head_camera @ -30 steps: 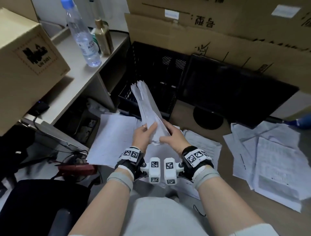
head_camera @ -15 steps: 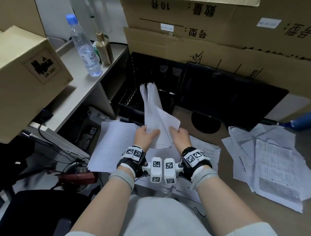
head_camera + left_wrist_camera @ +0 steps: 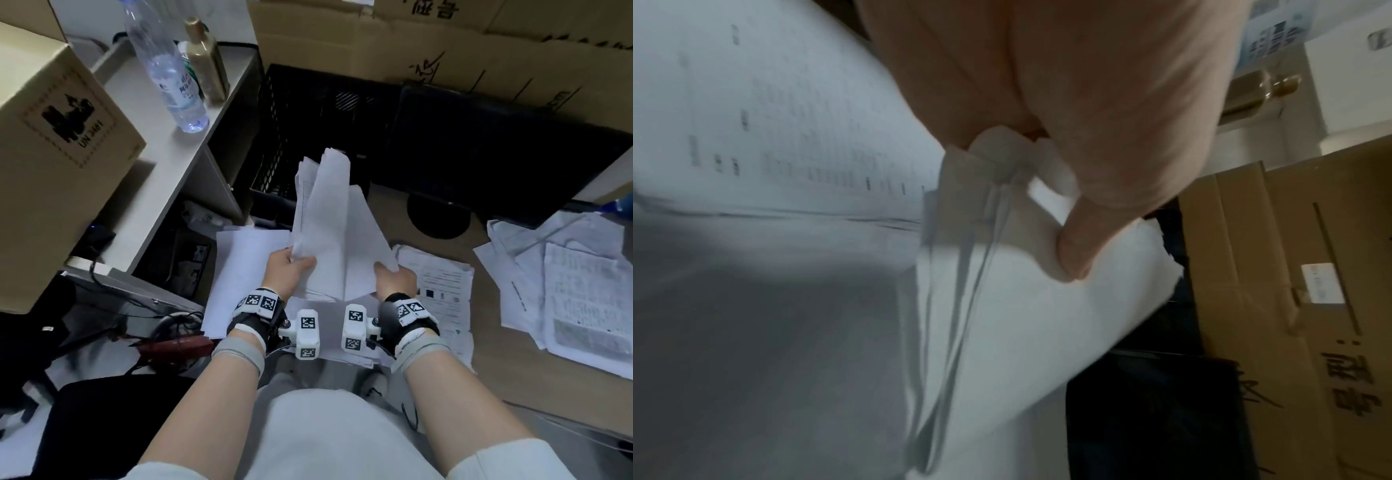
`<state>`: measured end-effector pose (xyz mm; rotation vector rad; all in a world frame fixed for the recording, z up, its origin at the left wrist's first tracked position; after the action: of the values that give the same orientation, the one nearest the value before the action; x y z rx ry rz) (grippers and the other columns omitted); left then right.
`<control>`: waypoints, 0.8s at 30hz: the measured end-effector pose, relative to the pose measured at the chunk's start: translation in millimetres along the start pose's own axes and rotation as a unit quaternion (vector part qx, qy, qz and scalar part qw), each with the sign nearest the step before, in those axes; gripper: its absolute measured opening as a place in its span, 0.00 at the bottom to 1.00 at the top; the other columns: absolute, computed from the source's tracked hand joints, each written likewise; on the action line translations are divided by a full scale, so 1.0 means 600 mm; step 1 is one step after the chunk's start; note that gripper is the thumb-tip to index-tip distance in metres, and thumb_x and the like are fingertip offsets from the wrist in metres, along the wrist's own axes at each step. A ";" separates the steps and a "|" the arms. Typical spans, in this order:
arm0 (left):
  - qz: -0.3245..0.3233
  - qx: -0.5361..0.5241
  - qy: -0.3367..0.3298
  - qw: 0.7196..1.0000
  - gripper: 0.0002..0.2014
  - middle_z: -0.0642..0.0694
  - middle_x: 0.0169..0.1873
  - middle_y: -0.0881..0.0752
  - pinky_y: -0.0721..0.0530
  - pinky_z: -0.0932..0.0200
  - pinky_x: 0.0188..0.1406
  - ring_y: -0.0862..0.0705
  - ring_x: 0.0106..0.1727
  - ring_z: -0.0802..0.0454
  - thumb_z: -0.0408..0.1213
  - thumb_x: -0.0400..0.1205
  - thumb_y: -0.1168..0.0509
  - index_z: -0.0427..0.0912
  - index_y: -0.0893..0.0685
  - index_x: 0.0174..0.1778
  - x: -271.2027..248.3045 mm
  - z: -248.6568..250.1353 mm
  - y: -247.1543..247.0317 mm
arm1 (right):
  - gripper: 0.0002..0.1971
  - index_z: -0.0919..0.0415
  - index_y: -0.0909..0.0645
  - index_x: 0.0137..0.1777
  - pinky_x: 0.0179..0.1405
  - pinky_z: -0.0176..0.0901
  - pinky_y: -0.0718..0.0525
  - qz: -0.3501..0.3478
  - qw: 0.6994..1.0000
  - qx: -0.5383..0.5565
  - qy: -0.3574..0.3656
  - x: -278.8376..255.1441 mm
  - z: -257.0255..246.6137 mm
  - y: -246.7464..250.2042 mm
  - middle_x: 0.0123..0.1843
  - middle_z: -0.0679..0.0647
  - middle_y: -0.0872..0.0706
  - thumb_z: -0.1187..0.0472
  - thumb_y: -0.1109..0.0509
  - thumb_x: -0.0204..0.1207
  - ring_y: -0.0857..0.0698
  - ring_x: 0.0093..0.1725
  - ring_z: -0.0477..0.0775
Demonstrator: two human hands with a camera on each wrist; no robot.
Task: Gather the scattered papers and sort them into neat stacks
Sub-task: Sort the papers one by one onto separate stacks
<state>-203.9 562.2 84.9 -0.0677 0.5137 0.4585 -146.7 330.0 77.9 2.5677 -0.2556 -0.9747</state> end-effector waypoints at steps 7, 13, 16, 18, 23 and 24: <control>0.084 0.069 0.045 0.993 0.19 0.45 0.32 0.16 0.19 0.50 0.40 0.21 0.36 0.48 0.44 0.68 0.30 0.29 0.15 0.42 0.017 -0.069 0.078 | 0.23 0.67 0.28 0.78 0.47 0.41 0.24 0.020 0.986 -0.086 -0.140 -0.001 0.160 -0.047 0.74 0.63 0.20 0.60 0.38 0.85 0.15 0.63 0.65; 0.088 0.097 0.053 0.990 0.09 0.40 0.38 0.10 0.11 0.36 0.50 0.14 0.39 0.45 0.43 0.68 0.28 0.43 0.13 0.38 0.027 -0.094 0.125 | 0.22 0.67 0.30 0.79 0.52 0.42 0.25 0.005 0.967 -0.138 -0.215 -0.014 0.231 -0.090 0.76 0.61 0.22 0.66 0.43 0.85 0.18 0.68 0.64; 0.077 0.094 0.054 0.991 0.10 0.39 0.40 0.11 0.11 0.35 0.53 0.14 0.40 0.45 0.43 0.68 0.27 0.43 0.14 0.39 0.029 -0.095 0.128 | 0.19 0.71 0.26 0.73 0.56 0.42 0.23 -0.005 0.968 -0.137 -0.212 -0.005 0.233 -0.102 0.70 0.63 0.17 0.65 0.43 0.85 0.16 0.64 0.64; 0.072 0.088 0.052 0.992 0.11 0.38 0.40 0.11 0.11 0.36 0.53 0.14 0.40 0.45 0.44 0.68 0.27 0.41 0.14 0.41 0.029 -0.090 0.126 | 0.21 0.69 0.29 0.75 0.56 0.49 0.16 0.010 0.972 -0.105 -0.210 -0.005 0.221 -0.100 0.66 0.62 0.16 0.65 0.42 0.83 0.15 0.57 0.66; 0.036 0.085 0.039 0.995 0.03 0.46 0.38 0.10 0.13 0.47 0.49 0.13 0.39 0.48 0.36 0.81 0.26 0.46 0.12 0.42 0.024 -0.081 0.098 | 0.39 0.64 0.43 0.83 0.61 0.54 0.23 0.058 0.982 -0.109 -0.144 -0.021 0.161 -0.076 0.77 0.63 0.27 0.54 0.29 0.77 0.24 0.70 0.63; 0.025 0.082 0.029 0.996 0.05 0.48 0.36 0.11 0.16 0.50 0.46 0.16 0.38 0.49 0.37 0.83 0.28 0.46 0.13 0.40 0.024 -0.080 0.089 | 0.40 0.61 0.42 0.83 0.68 0.57 0.26 0.072 0.986 -0.105 -0.110 -0.019 0.146 -0.071 0.80 0.61 0.30 0.53 0.28 0.75 0.29 0.75 0.63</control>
<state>-238.4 607.7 39.0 0.0903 0.6086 0.4634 -212.3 347.2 6.9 2.2215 -0.3726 -1.1639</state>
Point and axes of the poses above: each hand's wrist, its own x-axis towards the middle knuckle, its own y-axis out of the back of the hand, z = x × y, the point moved 6 cm from there along x, towards the middle knuckle
